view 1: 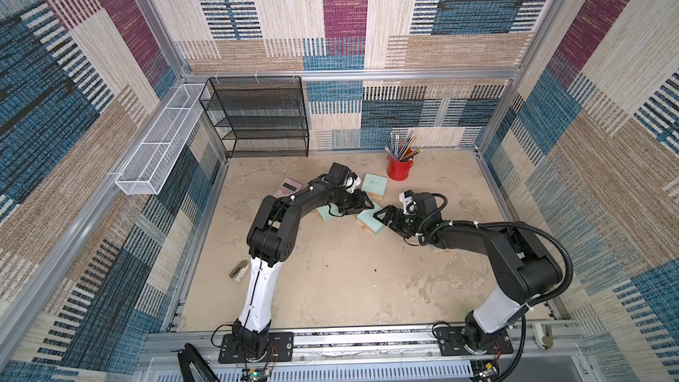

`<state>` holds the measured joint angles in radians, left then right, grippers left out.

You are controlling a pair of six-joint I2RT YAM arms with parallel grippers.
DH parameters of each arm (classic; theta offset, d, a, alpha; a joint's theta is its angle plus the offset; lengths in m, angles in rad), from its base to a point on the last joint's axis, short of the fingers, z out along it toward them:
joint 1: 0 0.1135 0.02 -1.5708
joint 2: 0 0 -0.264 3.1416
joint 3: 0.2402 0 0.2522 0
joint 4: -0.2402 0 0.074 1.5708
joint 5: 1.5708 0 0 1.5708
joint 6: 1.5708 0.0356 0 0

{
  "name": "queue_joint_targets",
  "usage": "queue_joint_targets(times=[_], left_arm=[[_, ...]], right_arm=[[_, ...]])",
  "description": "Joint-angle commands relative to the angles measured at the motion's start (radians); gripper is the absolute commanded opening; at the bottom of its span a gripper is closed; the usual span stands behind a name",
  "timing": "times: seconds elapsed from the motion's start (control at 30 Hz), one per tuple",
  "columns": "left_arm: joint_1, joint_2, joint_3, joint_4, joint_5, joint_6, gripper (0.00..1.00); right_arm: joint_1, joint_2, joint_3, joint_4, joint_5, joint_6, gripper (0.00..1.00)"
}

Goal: Take out the earrings from the drawer-style jewelry box
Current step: Move the jewelry box to the center of the board.

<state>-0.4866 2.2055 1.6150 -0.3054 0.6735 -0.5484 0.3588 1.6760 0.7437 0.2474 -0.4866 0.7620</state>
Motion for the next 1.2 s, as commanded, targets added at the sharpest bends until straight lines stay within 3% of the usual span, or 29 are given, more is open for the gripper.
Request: queue_joint_targets(times=[0.0, 0.43, 0.93, 1.17], left_arm=[[-0.001, -0.042, -0.063, 0.098, 0.056, -0.036, 0.59], [-0.025, -0.199, -0.344, 0.300, 0.095, -0.157, 0.58], [-0.100, -0.422, -0.703, 0.438, 0.054, -0.253, 0.58], [-0.144, -0.491, -0.809, 0.484, 0.037, -0.297, 0.58]], right_arm=[[0.002, -0.001, 0.010, 0.013, -0.006, -0.039, 0.96], [0.061, -0.016, -0.028, 0.024, -0.035, -0.096, 0.95], [0.205, -0.166, -0.154, 0.015, 0.012, -0.049, 0.95], [0.222, -0.140, -0.137, 0.022, 0.011, -0.057, 0.95]])
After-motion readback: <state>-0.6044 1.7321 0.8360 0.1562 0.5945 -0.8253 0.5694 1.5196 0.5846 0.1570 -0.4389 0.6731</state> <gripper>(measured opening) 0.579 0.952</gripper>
